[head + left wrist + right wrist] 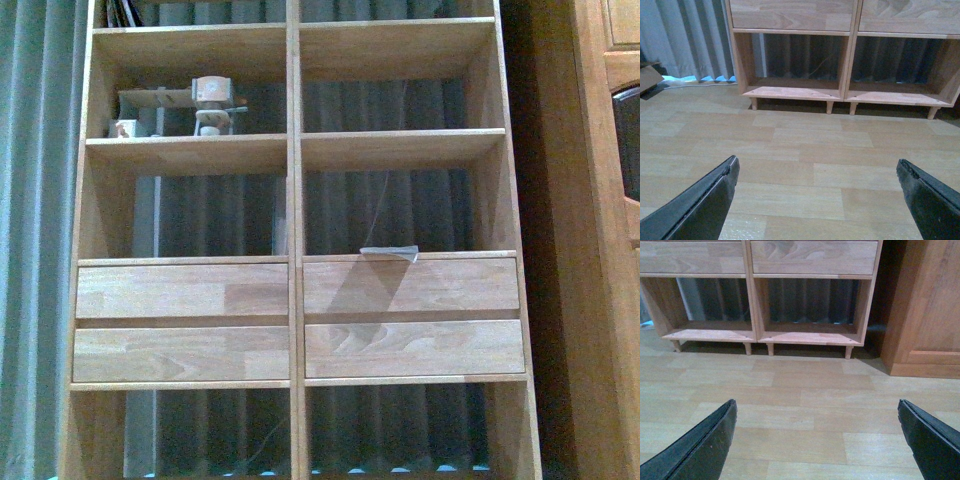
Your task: Organize books on shelf
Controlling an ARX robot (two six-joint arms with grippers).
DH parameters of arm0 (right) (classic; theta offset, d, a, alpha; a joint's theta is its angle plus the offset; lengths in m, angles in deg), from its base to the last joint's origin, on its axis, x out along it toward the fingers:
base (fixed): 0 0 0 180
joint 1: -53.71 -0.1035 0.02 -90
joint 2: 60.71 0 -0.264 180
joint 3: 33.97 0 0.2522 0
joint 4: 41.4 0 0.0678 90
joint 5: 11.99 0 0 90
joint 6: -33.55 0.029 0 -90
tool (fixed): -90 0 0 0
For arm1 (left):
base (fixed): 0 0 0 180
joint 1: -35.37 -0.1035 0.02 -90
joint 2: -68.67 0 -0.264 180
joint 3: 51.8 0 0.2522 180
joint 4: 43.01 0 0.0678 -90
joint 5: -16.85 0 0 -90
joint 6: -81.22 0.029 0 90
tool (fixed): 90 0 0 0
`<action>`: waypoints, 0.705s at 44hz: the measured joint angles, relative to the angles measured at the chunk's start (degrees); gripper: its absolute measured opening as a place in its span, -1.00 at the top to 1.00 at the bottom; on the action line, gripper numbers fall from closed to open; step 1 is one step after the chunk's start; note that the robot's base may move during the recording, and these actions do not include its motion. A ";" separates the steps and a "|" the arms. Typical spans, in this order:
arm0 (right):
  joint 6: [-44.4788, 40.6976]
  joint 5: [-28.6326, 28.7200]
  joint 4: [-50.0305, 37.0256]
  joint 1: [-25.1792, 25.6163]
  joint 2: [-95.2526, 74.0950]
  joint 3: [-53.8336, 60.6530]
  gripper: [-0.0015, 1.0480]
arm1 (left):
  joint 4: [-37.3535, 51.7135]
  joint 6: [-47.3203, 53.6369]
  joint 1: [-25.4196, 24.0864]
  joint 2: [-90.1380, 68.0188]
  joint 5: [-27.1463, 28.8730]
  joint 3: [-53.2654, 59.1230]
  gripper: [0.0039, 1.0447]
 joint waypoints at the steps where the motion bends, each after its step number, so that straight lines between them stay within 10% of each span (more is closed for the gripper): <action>1: 0.00 -0.02 0.00 0.00 0.00 0.00 -0.86 | 0.00 0.00 0.00 0.00 0.00 0.00 -0.86; 31: 0.00 0.00 0.00 0.00 0.00 0.00 -0.86 | 0.00 0.00 0.00 0.00 0.00 0.00 -0.86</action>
